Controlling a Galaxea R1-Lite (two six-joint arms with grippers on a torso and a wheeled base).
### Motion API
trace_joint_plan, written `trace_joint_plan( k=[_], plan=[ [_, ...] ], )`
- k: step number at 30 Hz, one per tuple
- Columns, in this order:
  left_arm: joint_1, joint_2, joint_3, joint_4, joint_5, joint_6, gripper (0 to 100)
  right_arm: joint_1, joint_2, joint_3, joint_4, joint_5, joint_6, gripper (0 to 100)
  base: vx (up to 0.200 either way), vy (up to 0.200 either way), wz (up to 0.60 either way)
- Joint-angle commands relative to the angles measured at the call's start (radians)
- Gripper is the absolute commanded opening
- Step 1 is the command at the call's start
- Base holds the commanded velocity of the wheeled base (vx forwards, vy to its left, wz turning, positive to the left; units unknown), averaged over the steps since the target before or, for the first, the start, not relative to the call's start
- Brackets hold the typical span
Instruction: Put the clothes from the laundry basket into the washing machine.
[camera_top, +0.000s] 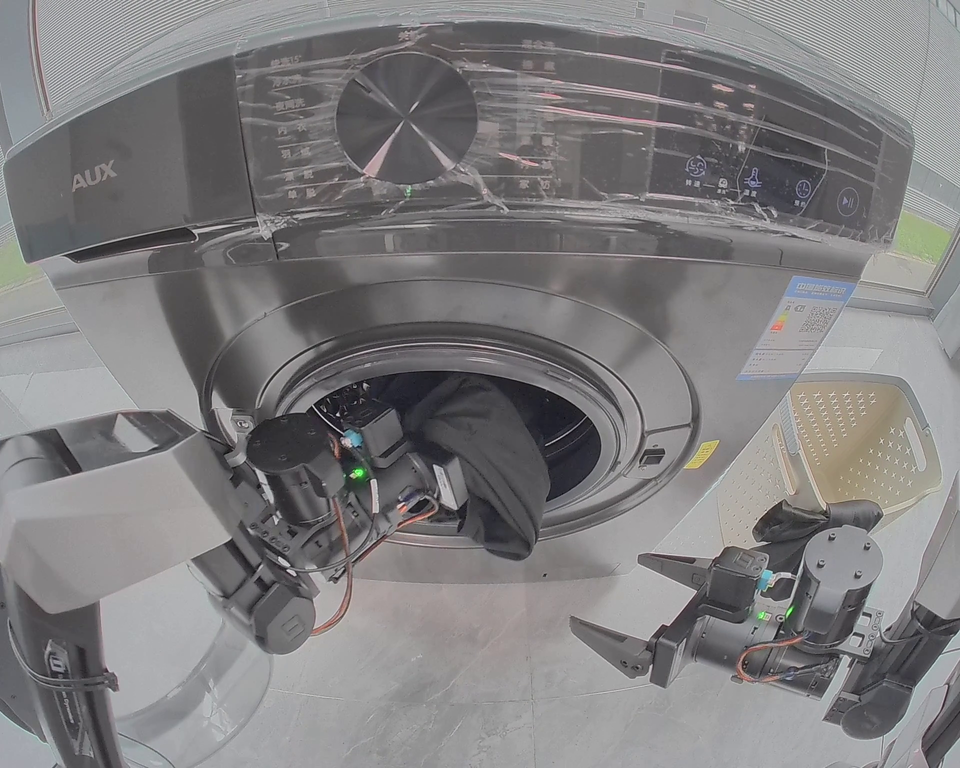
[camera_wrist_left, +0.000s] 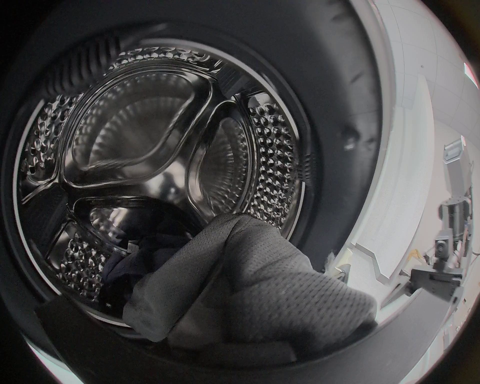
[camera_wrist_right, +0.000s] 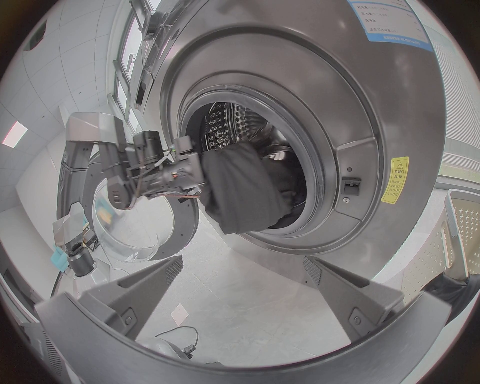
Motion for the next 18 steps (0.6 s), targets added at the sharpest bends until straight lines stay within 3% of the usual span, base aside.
trace_joint_plan(
  k=[1,12,18],
  plan=[
    [0.004,0.165,-0.207,-0.003,0.037,-0.036,0,0.016,-0.001,0.010,0.000,0.000,-0.001,100,0.000,0.000,0.00],
    [0.033,0.268,-0.511,0.177,0.063,-0.039,0,0.028,0.005,0.008,0.000,0.000,0.000,100,0.000,0.000,0.00],
    [0.062,0.311,-0.693,0.351,0.080,-0.038,0,0.028,0.010,0.005,0.001,-0.001,0.002,100,0.000,0.000,0.00]
  ],
)
